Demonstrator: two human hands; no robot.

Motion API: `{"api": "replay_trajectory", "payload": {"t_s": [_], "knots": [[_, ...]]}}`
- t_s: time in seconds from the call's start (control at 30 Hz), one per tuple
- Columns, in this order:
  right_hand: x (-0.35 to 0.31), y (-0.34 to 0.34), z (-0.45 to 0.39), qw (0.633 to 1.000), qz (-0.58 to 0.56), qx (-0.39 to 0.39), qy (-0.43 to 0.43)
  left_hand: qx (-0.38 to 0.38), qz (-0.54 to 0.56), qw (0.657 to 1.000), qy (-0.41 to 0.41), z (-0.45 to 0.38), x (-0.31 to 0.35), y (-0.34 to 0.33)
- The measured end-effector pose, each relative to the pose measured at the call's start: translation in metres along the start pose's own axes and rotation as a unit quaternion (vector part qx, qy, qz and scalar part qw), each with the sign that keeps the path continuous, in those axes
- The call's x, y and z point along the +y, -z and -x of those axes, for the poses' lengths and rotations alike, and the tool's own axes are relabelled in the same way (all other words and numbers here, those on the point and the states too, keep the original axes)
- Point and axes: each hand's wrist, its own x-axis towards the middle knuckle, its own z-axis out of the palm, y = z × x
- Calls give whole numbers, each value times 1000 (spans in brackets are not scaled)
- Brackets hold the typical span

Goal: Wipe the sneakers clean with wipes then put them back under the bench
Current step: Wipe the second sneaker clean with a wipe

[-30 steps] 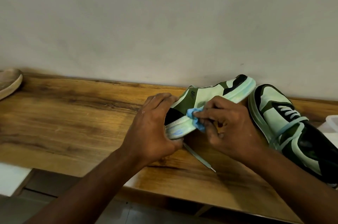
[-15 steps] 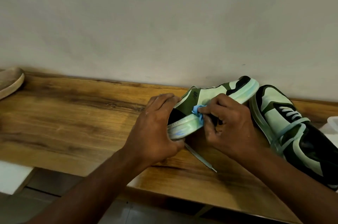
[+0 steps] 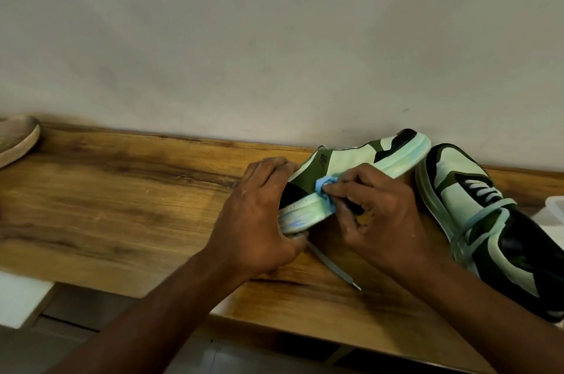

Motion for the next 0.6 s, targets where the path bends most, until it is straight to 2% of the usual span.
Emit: {"api": "replay_trajectory", "payload": {"t_s": [0.23, 0.37, 0.5, 0.6], "knots": [[-3, 0, 0, 999, -42, -5, 20, -13, 4, 999, -45, 4, 7, -15], [2, 7, 1, 999, -20, -37, 17, -7, -21, 998, -58, 3, 5, -20], [18, 14, -5, 999, 19, 13, -41, -1, -14, 999, -50, 3, 6, -21], [4, 5, -1, 998, -11, 10, -57, 0, 19, 999, -35, 2, 6, -21]]}}
